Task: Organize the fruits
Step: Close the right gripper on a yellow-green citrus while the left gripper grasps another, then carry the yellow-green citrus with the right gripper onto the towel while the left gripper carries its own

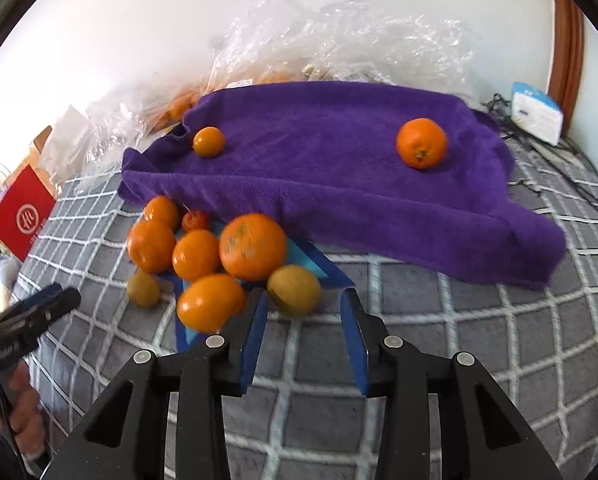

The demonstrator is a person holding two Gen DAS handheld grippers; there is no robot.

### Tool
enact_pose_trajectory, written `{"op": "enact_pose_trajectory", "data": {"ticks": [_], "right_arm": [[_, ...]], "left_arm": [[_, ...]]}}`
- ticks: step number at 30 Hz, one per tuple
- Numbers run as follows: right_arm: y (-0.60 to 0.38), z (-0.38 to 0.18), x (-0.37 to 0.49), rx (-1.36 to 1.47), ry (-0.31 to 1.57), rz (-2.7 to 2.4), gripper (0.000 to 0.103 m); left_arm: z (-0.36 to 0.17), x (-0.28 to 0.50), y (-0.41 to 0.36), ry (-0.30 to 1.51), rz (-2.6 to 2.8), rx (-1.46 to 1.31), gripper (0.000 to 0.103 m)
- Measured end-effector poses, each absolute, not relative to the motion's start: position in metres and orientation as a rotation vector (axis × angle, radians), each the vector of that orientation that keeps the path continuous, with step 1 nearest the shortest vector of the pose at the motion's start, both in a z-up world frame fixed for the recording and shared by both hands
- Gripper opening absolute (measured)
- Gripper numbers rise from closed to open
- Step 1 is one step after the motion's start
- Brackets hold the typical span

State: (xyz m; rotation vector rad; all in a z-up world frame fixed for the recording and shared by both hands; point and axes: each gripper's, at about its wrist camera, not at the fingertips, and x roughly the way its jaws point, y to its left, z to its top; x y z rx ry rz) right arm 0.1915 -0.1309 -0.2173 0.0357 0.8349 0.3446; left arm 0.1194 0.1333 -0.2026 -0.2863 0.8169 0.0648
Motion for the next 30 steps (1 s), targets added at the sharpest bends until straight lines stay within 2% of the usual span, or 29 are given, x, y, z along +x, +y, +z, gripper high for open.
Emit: {"op": "enact_pose_trajectory", "data": {"ticks": [2,4,13,14,16,20,25,27,30], "right_arm": [[-0.125,-0.219,0.197,0.028,0.848,0.356,0.037],[-0.119,-0.219,0.197,-0.006,0.846,0.352,0.029],[-0.146,-0.214,0.178,-0.051,0.8,0.294,0.029],[-0.153,-0.214,0.176,-0.044,0.797,0.281,0.029],[-0.165,-0.216,0.175,-0.034,0.802,0.254,0.029],[-0.182,-0.223,0.175,0.008,0.813,0.26,0.029],[-0.189,-0.226,0.178,0.056,0.825,0.306,0.029],[-0.189,-0.226,0.177,0.044,0.821,0.31,0.029],[-0.187,-0.226,0.174,0.029,0.817,0.301,0.029]], "left_arm": [[-0.202,0.12,0.133,0.819,0.053,-0.295,0.077],[-0.2,0.121,0.127,0.846,0.044,-0.279,0.076],[-0.178,0.148,0.073,0.86,-0.079,-0.238,0.075],[-0.179,0.151,0.066,0.864,-0.089,-0.228,0.072],[-0.185,0.157,0.052,0.89,-0.095,-0.198,0.06],[-0.195,0.162,0.035,0.883,-0.069,-0.172,0.052],[-0.198,0.166,0.029,0.846,-0.067,-0.184,0.029],[-0.199,0.167,0.029,0.843,-0.081,-0.194,0.025],[-0.2,0.166,0.042,0.827,-0.12,-0.277,0.025]]}}
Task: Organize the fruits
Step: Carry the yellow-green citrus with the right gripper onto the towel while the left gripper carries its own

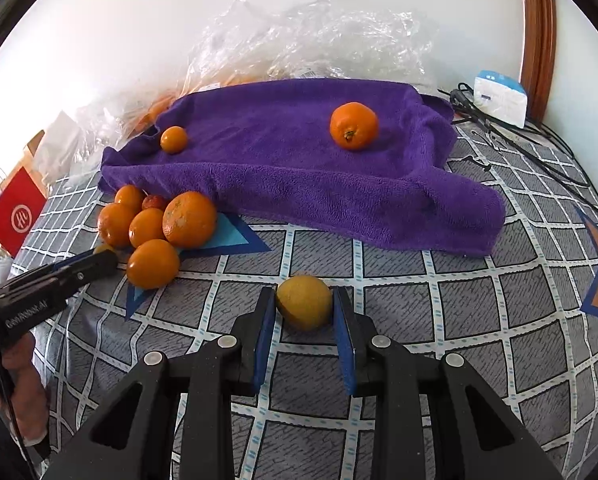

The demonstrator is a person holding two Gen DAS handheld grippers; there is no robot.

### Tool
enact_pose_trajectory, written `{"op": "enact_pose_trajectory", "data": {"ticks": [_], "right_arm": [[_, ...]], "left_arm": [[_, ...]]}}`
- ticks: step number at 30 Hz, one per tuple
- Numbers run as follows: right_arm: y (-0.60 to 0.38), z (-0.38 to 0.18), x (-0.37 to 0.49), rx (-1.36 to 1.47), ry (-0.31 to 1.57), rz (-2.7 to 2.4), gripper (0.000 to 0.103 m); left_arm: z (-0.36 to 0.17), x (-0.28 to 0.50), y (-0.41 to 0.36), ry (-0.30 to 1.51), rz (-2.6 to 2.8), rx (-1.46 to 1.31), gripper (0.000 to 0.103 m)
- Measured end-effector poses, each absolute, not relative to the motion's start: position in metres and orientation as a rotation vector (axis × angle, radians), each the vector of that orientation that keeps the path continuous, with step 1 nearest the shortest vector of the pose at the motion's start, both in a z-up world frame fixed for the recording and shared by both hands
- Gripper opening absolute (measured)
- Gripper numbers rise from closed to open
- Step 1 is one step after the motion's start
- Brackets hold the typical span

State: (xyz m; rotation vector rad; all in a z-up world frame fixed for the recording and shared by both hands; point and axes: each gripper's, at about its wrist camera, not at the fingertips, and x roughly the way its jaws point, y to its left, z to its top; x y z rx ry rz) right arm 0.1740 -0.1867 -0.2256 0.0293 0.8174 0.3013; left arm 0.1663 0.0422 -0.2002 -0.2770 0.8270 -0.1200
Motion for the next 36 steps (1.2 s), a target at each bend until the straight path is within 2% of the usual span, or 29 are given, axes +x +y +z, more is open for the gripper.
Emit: {"op": "enact_pose_trajectory", "data": {"ticks": [14,36], "right_arm": [[-0.186,-0.223,0.169,0.002,0.785,0.269,0.029],[-0.192,-0.217,0.167,0.027,0.746,0.22,0.029]], "left_arm": [[-0.187,0.148,0.05,0.709,-0.141,-0.312,0.025],[-0.166,0.131,0.048,0.653,-0.161,-0.264,0.025]]}}
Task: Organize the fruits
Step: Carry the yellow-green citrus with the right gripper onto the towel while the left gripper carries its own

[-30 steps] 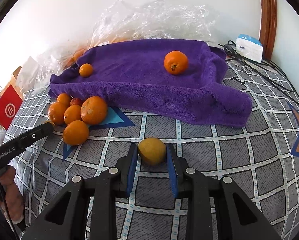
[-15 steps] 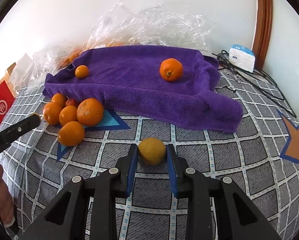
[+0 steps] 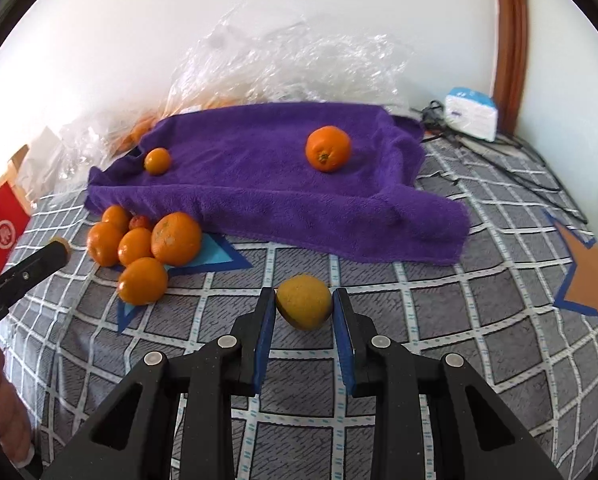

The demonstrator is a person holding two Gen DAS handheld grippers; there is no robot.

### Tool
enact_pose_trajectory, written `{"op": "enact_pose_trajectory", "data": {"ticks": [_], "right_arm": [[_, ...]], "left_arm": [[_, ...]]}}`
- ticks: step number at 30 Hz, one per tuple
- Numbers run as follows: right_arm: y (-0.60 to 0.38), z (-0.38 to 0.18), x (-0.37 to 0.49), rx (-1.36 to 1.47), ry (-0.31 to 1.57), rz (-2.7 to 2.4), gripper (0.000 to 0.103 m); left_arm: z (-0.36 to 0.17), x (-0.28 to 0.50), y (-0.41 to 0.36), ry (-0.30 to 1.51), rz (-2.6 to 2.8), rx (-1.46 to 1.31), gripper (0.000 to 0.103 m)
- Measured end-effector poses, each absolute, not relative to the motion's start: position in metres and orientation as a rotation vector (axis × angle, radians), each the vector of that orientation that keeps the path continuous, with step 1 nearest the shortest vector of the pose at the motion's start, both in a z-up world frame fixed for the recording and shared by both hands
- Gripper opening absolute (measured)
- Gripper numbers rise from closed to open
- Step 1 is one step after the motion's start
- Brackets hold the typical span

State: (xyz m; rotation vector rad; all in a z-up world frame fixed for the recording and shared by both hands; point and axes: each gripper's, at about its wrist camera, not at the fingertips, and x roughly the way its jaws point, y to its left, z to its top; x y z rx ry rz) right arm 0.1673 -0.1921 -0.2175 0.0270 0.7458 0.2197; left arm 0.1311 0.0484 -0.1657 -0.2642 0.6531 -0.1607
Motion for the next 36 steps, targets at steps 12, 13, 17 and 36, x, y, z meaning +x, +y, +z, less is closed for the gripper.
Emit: {"op": "enact_pose_trajectory", "data": {"ticks": [12,13,17,36], "right_arm": [[-0.189,-0.164,0.201,0.023,0.657,0.153,0.029],[-0.19,-0.16,0.209,0.023,0.653,0.138,0.029],[-0.195,-0.151,0.238,0.042,0.645,0.111,0.029],[-0.195,-0.193,0.274,0.022,0.703,0.092,0.029]], "left_arm": [[-0.099,0.174,0.077,0.574,-0.078,-0.257,0.025],[-0.097,0.182,0.078,0.569,-0.065,-0.253,0.025],[-0.1,0.211,0.077,0.553,-0.02,-0.235,0.025],[-0.175,0.261,0.073,0.656,0.028,-0.198,0.025]]}}
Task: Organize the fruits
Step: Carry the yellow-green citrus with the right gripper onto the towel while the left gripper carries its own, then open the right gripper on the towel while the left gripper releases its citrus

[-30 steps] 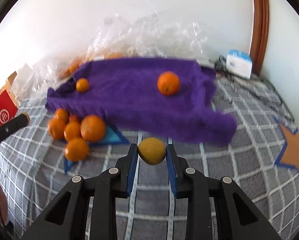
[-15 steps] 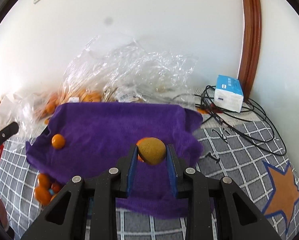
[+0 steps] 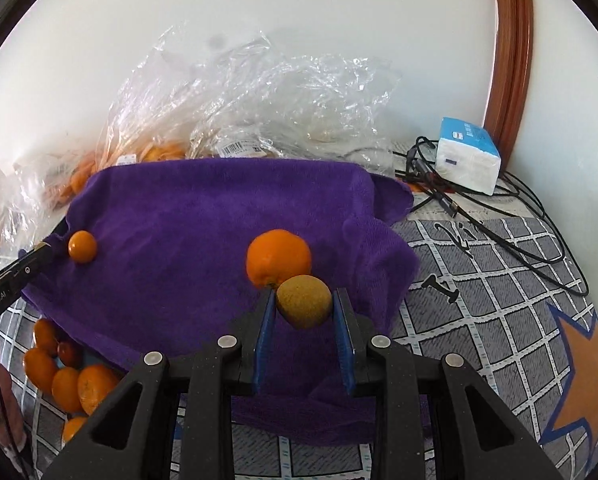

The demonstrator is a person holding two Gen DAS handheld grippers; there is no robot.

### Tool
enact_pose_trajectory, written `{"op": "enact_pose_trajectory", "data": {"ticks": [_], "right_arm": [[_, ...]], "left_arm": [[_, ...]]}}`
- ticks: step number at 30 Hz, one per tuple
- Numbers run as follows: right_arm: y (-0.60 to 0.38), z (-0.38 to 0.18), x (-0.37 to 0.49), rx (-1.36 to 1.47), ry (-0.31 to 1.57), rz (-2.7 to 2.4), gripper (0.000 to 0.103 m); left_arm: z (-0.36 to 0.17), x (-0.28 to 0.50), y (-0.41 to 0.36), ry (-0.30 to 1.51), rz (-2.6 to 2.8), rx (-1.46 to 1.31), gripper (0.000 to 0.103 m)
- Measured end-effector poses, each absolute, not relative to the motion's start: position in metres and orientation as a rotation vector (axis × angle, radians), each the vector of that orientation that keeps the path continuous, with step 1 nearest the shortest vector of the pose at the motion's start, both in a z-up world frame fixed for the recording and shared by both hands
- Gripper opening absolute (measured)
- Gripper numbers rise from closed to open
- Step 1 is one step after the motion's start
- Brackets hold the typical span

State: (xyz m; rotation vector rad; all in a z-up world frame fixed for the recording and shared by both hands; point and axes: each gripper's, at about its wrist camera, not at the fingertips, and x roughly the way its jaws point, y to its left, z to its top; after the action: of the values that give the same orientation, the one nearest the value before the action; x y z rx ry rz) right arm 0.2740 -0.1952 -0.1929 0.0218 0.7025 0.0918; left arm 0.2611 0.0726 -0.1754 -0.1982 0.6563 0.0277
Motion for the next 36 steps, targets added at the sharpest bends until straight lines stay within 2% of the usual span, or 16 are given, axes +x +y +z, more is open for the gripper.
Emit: {"op": "enact_pose_trajectory", "data": {"ticks": [24,27,32,36], "right_arm": [[-0.185,-0.203,0.277,-0.003,0.747,0.121,0.03],[-0.185,-0.201,0.276,0.008,0.741,0.134,0.042],[-0.183,-0.196,0.271,-0.003,0.703,0.121,0.071],[-0.183,-0.194,0.27,0.003,0.702,0.103,0.071]], "left_arm": [[-0.184,0.269,0.075,0.699,0.003,-0.218,0.025],[-0.184,0.269,0.075,0.698,0.001,-0.222,0.025],[-0.184,0.268,0.072,0.69,-0.004,-0.219,0.027],[-0.179,0.264,0.073,0.656,0.003,-0.221,0.045]]}}
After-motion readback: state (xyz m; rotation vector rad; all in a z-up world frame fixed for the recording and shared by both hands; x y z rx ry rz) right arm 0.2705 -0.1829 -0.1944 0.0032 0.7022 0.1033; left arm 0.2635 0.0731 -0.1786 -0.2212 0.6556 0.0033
